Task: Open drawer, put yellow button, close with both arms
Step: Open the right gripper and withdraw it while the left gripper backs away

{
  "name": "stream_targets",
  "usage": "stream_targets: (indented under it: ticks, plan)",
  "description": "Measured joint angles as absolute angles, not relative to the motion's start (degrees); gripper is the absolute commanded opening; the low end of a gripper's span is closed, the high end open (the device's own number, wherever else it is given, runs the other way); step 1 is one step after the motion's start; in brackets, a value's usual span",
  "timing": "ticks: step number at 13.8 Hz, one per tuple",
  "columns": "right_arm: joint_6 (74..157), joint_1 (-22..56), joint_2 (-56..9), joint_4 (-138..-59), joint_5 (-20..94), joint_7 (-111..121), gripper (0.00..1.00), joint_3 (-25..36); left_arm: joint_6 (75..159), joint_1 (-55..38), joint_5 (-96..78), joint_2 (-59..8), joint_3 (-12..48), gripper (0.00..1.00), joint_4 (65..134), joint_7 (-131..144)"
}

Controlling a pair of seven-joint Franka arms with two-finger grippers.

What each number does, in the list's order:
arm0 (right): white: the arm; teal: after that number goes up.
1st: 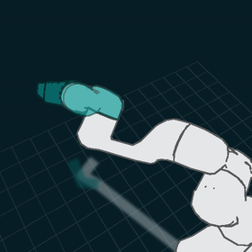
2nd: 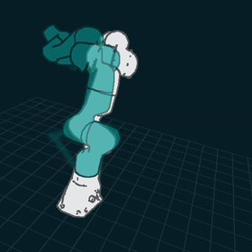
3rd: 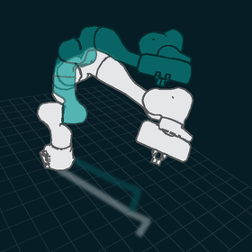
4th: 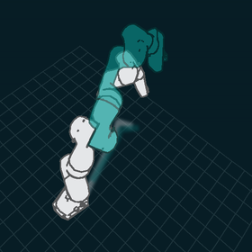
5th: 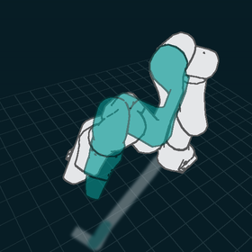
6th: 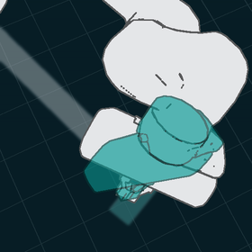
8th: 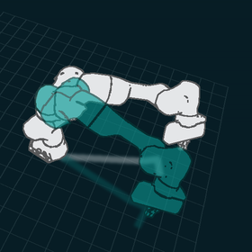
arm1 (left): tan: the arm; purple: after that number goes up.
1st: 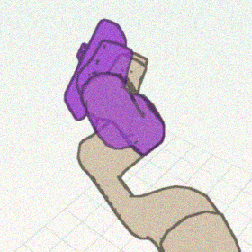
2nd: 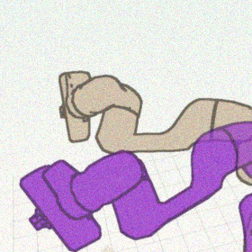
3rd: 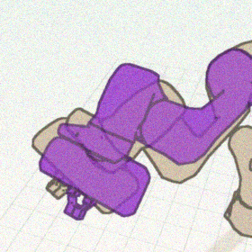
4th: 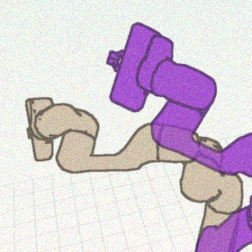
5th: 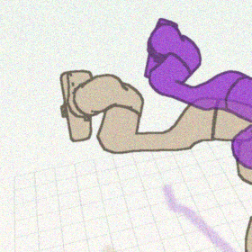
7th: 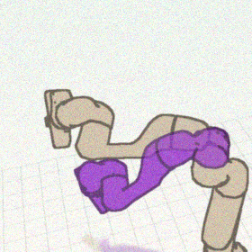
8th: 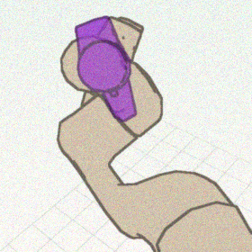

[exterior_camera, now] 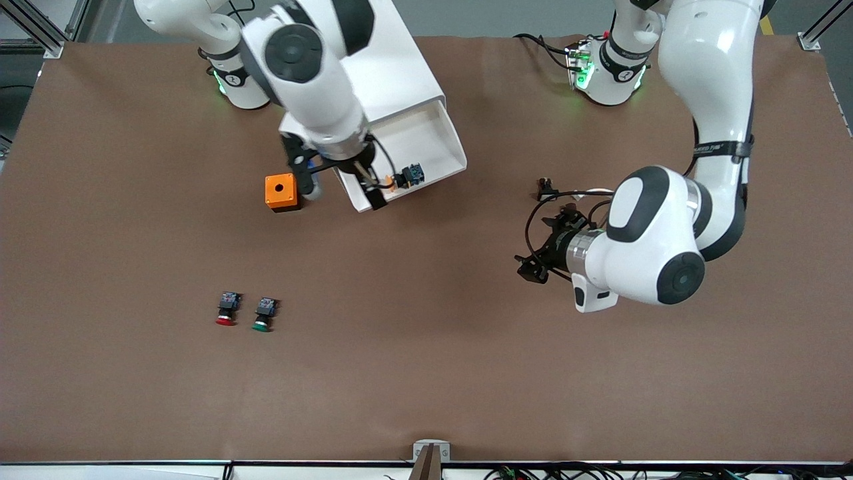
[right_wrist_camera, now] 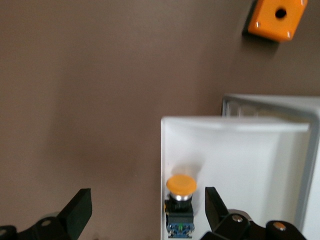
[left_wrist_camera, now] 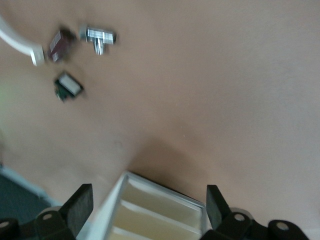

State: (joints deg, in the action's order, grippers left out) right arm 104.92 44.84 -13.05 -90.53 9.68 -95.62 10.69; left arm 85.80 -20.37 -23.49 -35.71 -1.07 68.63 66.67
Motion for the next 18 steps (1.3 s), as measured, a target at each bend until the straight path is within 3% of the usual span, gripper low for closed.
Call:
stream_targets:
  ticks: [5,18]
  plan:
    - [97.55,35.66,-11.34,-87.24,9.54,-75.92,1.00,13.27,85.20,-22.13,-8.53,-29.63,2.12,1.00,69.28,50.66]
    - [93.50,15.04,-8.26,-86.55,7.37,-14.06,1.00,17.96,87.09,-23.94,-7.04,-29.43,2.64,1.00,71.58,36.30]
